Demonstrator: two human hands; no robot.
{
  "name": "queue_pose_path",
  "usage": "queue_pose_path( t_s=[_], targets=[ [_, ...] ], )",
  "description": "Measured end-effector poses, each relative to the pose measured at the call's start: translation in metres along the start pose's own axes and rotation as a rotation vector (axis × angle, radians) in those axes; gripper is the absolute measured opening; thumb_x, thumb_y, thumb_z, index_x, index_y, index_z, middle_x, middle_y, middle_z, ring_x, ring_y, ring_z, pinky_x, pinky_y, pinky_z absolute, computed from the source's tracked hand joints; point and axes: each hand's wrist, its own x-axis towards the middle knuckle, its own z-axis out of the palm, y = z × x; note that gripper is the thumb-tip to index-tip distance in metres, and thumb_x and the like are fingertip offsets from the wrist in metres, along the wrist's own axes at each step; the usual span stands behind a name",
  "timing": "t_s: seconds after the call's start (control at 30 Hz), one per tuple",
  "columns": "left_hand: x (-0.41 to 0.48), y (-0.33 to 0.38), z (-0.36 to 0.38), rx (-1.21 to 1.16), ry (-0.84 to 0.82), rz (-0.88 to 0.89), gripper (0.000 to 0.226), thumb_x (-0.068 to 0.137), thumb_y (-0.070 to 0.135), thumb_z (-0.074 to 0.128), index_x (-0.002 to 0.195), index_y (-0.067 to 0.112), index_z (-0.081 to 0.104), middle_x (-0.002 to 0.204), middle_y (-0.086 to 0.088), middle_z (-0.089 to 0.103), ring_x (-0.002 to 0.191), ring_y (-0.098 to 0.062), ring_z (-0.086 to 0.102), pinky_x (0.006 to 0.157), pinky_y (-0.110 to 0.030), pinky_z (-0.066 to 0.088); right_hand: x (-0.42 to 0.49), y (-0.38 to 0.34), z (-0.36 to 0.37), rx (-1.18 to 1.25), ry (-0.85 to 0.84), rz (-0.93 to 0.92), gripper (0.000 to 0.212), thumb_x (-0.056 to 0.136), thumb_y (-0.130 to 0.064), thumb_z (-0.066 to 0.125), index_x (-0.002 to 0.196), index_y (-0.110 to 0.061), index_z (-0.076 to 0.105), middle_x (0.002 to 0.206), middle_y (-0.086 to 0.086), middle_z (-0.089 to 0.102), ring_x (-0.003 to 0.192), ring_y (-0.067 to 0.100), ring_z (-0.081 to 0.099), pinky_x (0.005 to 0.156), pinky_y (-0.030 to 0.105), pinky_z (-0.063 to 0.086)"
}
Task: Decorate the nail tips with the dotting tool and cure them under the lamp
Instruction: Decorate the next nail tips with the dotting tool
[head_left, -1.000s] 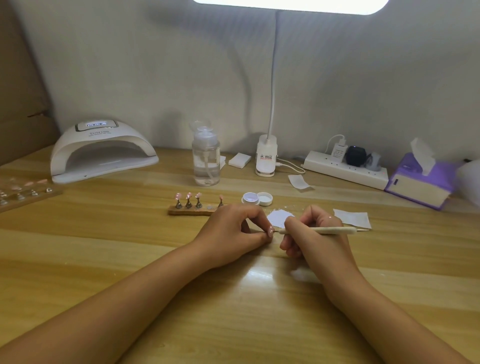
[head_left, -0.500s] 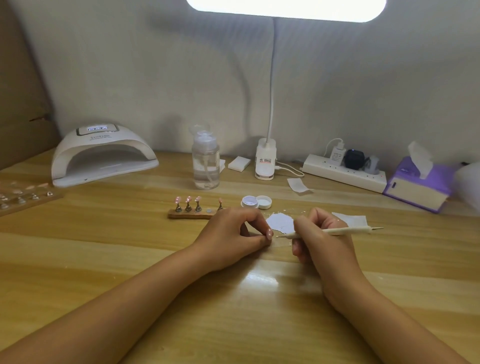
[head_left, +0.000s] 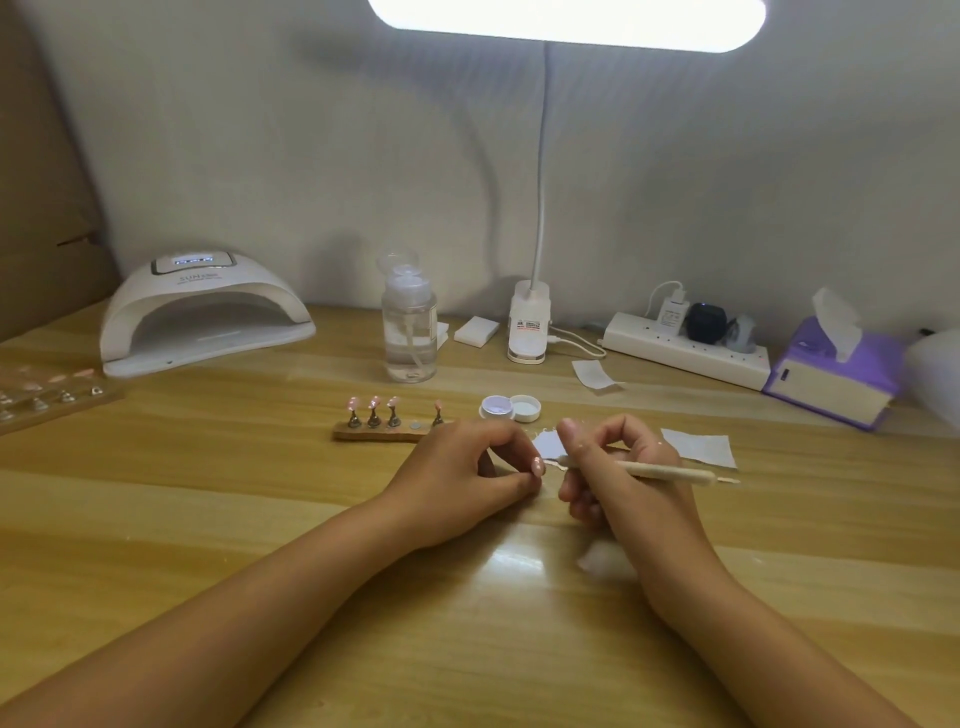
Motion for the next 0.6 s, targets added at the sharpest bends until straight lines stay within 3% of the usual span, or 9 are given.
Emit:
queue_pose_path(
  t_s=[0.17, 0.27, 0.43, 0.6],
  targets=[
    [0.000, 0.001, 0.000, -0.021, -0.008, -0.020, 0.015, 0.084, 0.022, 0.075, 0.084, 0.035, 0.067, 0.086, 0.020, 0.072, 0.052, 0.004, 0.055, 0.054, -0.009, 0.036, 0.001, 0.005, -0.003, -0.096, 0.033, -0.050, 0.021, 0.090, -0.022, 0.071, 0.084, -0.012, 0.053, 0.060, -0.007, 0.062, 0.049, 0.006, 0.055, 0.045, 0.016, 0.042],
    [0.000, 0.002, 0.000, -0.038, -0.013, -0.038, 0.012, 0.086, 0.022, 0.073, 0.086, 0.033, 0.067, 0.086, 0.017, 0.073, 0.053, 0.003, 0.058, 0.054, -0.009, 0.036, 0.003, 0.006, -0.004, -0.054, 0.051, -0.023, 0.026, 0.091, -0.020, 0.068, 0.076, -0.012, 0.048, 0.053, -0.001, 0.055, 0.043, 0.009, 0.046, 0.040, 0.017, 0.037],
    [-0.001, 0.002, -0.001, -0.037, -0.018, -0.050, 0.013, 0.087, 0.024, 0.072, 0.085, 0.035, 0.066, 0.087, 0.018, 0.072, 0.054, 0.004, 0.056, 0.054, -0.010, 0.034, 0.003, 0.003, -0.003, 0.003, 0.150, -0.050, 0.027, 0.090, -0.033, 0.068, 0.079, -0.016, 0.051, 0.045, -0.003, 0.049, 0.036, 0.006, 0.040, 0.035, 0.016, 0.032],
    [0.000, 0.001, -0.002, -0.019, -0.020, -0.041, 0.020, 0.086, 0.022, 0.073, 0.081, 0.038, 0.064, 0.091, 0.018, 0.072, 0.055, 0.006, 0.054, 0.055, -0.008, 0.035, 0.012, 0.002, -0.014, -0.096, 0.226, -0.111, 0.017, 0.096, -0.025, 0.059, 0.086, -0.012, 0.060, 0.058, 0.002, 0.066, 0.041, 0.008, 0.045, 0.044, 0.022, 0.038]
  ],
)
